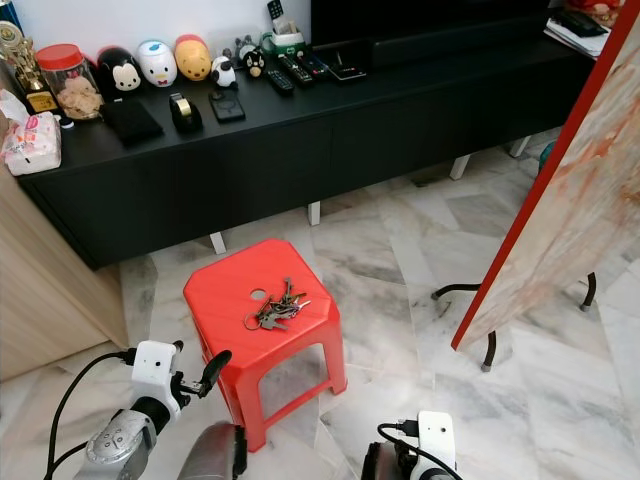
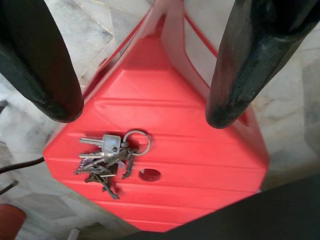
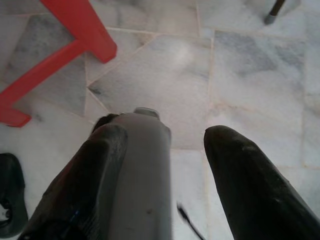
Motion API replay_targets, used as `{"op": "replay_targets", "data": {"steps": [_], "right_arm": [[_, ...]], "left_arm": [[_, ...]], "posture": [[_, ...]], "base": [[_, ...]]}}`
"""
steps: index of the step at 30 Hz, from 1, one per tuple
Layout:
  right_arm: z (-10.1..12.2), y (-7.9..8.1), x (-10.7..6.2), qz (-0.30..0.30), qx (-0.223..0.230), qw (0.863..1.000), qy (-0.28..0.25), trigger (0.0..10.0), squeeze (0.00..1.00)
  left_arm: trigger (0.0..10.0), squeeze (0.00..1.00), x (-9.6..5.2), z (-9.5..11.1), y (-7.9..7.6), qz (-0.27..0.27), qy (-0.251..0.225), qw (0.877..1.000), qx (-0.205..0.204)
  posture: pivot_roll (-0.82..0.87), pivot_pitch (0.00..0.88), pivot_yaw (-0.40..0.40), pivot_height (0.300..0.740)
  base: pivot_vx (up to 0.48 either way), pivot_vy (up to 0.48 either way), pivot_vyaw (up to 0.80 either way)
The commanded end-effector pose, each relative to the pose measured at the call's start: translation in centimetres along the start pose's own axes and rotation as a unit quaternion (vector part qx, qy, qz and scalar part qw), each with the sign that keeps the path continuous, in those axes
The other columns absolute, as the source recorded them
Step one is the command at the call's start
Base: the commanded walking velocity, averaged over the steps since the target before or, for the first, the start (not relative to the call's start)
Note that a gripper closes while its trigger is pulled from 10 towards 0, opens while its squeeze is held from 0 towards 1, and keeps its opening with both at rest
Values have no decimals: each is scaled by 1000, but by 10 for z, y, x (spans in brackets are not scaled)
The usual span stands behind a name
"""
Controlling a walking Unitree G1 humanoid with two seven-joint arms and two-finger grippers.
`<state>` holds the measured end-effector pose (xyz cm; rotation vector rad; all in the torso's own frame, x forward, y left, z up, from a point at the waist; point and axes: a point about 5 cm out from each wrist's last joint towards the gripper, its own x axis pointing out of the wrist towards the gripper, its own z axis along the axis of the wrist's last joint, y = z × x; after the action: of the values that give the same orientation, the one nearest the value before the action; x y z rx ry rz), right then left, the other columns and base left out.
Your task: Hang keys on a hook
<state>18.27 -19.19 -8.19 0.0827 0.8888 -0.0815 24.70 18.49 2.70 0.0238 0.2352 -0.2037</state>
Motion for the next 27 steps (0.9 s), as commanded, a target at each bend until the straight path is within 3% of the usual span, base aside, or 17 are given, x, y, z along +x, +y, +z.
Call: {"op": "replay_targets", "data": {"steps": [1,10,20,27], "right_arm": [[-16,-2,-3,-1,-1,1000,29,10000,0],[-16,-2,-4,1,0,1000,29,10000,0],[-16,-1,-4,1,8,1000,29,10000,0],[-17,0,-4,2,9,999,31,10000,0]], "left_arm": [[10000,0,-1,-3,1,1,7,1000,4],[10000,0,-1,-3,2,1,6,1000,5],[10000,0,0,-2,0,-5,1,1000,2],[10000,0,-1,-1,-1,-12,-1,1000,-4]], "posture": [[108,109,-65,620],[108,110,-65,620],[109,111,-66,620],[110,112,-66,620]], "base": [[255,0,0],[252,0,614],[266,0,0],[0,0,0]]}}
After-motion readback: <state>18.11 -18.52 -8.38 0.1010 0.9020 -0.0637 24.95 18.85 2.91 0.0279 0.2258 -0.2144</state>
